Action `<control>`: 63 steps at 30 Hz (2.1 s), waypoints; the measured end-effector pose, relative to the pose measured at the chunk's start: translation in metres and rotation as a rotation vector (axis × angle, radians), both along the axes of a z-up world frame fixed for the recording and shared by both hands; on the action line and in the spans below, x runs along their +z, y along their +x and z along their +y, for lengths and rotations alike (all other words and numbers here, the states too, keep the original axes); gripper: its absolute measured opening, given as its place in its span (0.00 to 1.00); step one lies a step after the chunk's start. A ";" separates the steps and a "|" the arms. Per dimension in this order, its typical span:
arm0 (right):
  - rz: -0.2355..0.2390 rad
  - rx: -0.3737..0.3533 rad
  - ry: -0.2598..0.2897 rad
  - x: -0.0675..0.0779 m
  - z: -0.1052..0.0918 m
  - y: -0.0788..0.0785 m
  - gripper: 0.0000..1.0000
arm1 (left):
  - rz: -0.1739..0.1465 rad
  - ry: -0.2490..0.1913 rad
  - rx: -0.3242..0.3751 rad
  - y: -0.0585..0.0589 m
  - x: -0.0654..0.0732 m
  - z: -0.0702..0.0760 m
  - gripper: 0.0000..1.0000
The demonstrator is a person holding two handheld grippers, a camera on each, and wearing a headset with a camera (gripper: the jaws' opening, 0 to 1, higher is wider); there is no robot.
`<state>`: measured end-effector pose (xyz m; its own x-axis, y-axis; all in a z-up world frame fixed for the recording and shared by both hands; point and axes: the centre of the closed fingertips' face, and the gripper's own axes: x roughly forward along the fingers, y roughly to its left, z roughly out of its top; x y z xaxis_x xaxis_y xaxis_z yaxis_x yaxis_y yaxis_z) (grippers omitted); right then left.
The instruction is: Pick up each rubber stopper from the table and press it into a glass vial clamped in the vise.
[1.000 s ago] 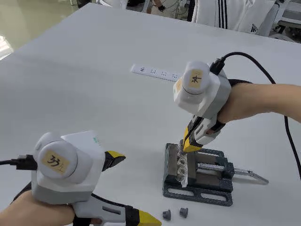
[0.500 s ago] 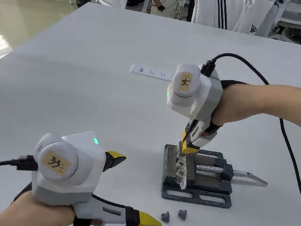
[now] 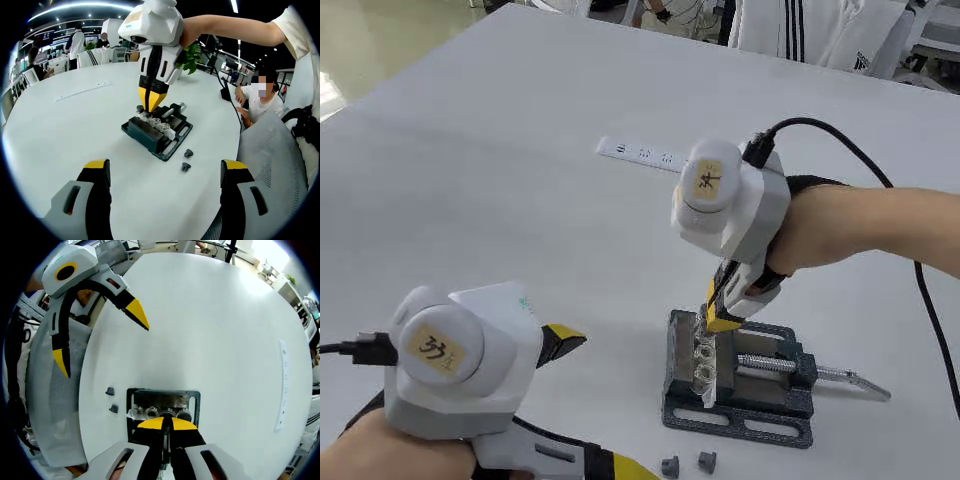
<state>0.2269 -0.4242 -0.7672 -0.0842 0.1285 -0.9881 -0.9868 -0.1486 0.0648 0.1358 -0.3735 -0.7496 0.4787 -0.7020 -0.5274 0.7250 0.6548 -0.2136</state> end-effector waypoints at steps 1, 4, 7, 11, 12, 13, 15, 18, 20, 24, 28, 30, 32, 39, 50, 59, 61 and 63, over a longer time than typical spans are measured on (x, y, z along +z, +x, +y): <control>-0.001 0.005 0.000 0.000 0.000 0.000 0.00 | 0.000 0.000 0.000 0.000 0.000 0.000 0.91; -0.005 0.004 -0.007 0.000 0.000 -0.001 0.00 | 0.001 -0.001 -0.001 0.000 0.000 0.000 0.91; -0.004 -0.002 -0.015 -0.001 0.000 0.000 0.00 | 0.000 -0.003 0.000 0.000 0.000 0.000 0.91; -0.004 0.010 -0.026 -0.001 0.000 -0.001 0.00 | -0.001 -0.005 0.006 0.000 -0.001 0.002 0.91; 0.000 0.002 -0.027 -0.001 0.000 0.000 0.00 | 0.000 -0.008 0.007 0.000 -0.001 0.002 0.90; 0.009 -0.011 -0.026 -0.002 0.001 0.001 0.00 | 0.002 -0.008 0.007 0.000 -0.002 0.003 0.90; 0.010 -0.016 -0.022 -0.002 0.000 0.001 0.00 | 0.003 -0.007 0.007 0.000 -0.003 0.003 0.90; 0.009 -0.017 -0.031 -0.003 0.002 -0.001 0.00 | 0.007 -0.010 0.007 0.000 -0.005 0.002 0.90; -0.001 -0.007 -0.046 -0.003 0.003 -0.001 0.00 | 0.007 -0.008 0.004 0.000 -0.005 0.001 0.90; -0.007 -0.004 -0.063 -0.002 0.002 -0.002 0.00 | 0.007 -0.012 0.006 0.001 -0.005 0.001 0.90; -0.005 -0.004 -0.072 -0.003 0.003 0.000 0.00 | 0.008 -0.013 0.008 0.001 -0.006 0.002 0.90; -0.008 -0.004 -0.074 -0.003 0.002 -0.002 0.00 | 0.009 -0.013 0.011 0.001 -0.006 0.002 0.90; -0.007 -0.005 -0.076 -0.003 0.002 -0.001 0.00 | 0.009 -0.015 0.012 0.001 -0.006 0.002 0.90; -0.023 0.012 -0.102 -0.004 0.005 -0.002 0.00 | 0.011 -0.021 0.014 0.000 -0.006 0.001 0.90; -0.026 0.009 -0.105 -0.004 0.003 -0.001 0.00 | 0.012 -0.022 0.026 0.000 -0.006 0.003 0.90; -0.009 -0.020 -0.091 -0.004 0.003 -0.002 0.00 | 0.010 -0.026 0.036 0.001 -0.005 0.005 0.90; -0.017 -0.009 -0.092 -0.005 0.002 -0.003 0.00 | 0.014 -0.024 0.036 0.000 -0.007 0.005 0.90; -0.029 0.009 -0.099 -0.006 0.002 -0.002 0.00 | 0.015 -0.023 0.035 0.000 -0.008 0.006 0.90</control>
